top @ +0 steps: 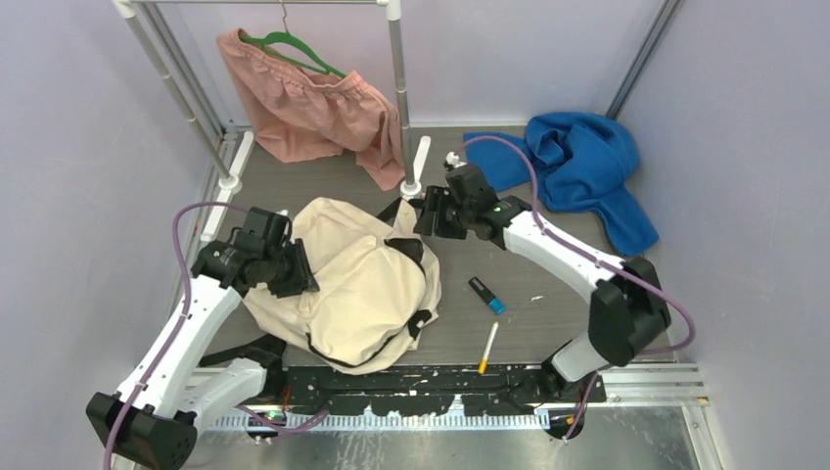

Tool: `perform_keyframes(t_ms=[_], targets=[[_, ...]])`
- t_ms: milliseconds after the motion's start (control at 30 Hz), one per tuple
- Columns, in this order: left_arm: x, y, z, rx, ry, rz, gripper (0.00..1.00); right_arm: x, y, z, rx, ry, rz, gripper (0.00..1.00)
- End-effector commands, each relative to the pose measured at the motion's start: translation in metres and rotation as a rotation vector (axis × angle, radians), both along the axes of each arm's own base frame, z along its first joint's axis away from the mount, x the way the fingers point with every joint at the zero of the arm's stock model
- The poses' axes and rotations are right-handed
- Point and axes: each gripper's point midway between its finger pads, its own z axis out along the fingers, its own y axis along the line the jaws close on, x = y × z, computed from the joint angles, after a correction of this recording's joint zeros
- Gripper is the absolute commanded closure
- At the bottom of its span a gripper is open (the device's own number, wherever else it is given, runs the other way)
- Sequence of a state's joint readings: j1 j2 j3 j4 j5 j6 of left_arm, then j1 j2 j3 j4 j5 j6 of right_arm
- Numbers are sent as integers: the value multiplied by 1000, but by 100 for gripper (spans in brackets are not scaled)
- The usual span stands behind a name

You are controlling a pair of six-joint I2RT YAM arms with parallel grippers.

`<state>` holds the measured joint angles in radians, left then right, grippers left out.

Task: Pack the student bag
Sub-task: Zip the student bag at the center of the board.

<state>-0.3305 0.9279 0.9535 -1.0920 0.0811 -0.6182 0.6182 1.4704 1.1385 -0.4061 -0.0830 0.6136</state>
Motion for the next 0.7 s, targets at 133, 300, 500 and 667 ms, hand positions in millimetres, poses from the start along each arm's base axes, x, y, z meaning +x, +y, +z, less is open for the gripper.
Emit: perform_keyframes(t_ms=[133, 300, 500, 667], targets=[[15, 2, 16, 4, -32, 56, 35, -6, 40, -31, 97, 102, 137, 51], [26, -17, 10, -75, -15, 22, 35, -24, 30, -43, 96, 128, 136, 70], [59, -51, 34, -194, -122, -78, 36, -46, 12, -70, 37, 184, 129, 99], [87, -82, 47, -124, -204, -192, 34, -57, 8, -77, 43, 197, 118, 99]])
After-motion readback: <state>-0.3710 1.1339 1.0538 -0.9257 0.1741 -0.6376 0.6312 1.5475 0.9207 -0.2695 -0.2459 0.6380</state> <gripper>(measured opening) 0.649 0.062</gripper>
